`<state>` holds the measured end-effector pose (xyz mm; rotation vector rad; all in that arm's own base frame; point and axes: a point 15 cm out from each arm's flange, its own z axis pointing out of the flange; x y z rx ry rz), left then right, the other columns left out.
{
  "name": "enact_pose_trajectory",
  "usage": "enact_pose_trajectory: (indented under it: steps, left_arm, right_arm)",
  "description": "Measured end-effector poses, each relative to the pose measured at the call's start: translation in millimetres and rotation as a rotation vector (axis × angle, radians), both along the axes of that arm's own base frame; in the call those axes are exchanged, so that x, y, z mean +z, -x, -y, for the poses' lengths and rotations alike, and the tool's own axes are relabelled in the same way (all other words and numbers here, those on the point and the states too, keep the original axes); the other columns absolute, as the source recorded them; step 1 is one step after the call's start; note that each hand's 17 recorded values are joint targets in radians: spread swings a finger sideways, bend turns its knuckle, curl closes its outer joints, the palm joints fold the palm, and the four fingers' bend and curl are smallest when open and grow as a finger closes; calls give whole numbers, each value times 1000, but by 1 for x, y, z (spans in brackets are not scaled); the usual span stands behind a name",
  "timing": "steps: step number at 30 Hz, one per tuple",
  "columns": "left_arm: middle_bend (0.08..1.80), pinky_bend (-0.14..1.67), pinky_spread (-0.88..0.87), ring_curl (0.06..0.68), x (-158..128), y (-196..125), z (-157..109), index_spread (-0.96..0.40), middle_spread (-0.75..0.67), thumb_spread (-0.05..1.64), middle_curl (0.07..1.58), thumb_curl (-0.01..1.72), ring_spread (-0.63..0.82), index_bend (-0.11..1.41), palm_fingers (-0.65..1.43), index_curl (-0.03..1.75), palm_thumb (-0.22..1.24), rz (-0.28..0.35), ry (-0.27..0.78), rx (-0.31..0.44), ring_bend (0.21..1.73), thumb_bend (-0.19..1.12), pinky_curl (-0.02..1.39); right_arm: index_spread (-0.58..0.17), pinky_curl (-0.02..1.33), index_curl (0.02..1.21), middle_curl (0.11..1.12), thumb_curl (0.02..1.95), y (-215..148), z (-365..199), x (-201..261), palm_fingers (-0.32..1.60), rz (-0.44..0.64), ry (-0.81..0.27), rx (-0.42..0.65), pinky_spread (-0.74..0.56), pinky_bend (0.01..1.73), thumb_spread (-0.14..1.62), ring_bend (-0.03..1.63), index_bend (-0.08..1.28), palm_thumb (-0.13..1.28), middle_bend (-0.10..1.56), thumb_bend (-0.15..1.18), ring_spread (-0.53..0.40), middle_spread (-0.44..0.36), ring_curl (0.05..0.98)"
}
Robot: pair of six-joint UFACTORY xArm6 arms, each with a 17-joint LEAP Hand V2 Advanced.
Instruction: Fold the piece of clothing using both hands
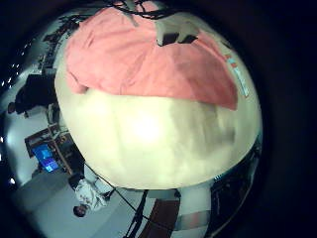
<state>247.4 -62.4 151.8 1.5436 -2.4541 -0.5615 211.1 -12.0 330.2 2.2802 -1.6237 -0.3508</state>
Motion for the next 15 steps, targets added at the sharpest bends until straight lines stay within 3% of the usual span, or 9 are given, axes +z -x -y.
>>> enact_pose_trajectory:
  steps: [6,10,12,15]
  left_arm:
    - [186,269,494,219,-17,-8,-6,198,358,900,302,321,560,194,-2,279,262,2,-45,13,401,-25,320]
    - [242,205,469,203,-22,-12,-13,177,245,926,321,327,539,215,148,311,324,16,-80,21,374,-12,297]
    - [417,121,423,189,-22,-13,-14,112,113,959,373,342,472,296,361,348,428,21,-92,31,339,24,260]
    - [759,102,257,181,-22,-13,-15,-11,-72,993,477,367,247,433,637,421,578,21,-108,58,359,62,197]
  right_arm:
    - [-254,313,356,260,299,-1,0,-1,124,2,0,2,367,249,1162,194,196,739,174,-16,257,191,253]
    - [-250,312,357,262,298,-2,-1,-1,134,4,-2,5,367,238,1163,197,193,739,176,-17,245,200,252]
    - [-244,310,363,262,298,-2,-1,-2,143,3,-3,6,367,226,1163,194,206,739,175,-17,243,206,251]
    - [-243,309,369,257,298,-2,-1,-3,155,-6,-2,12,367,215,1164,195,219,739,170,-17,242,211,249]
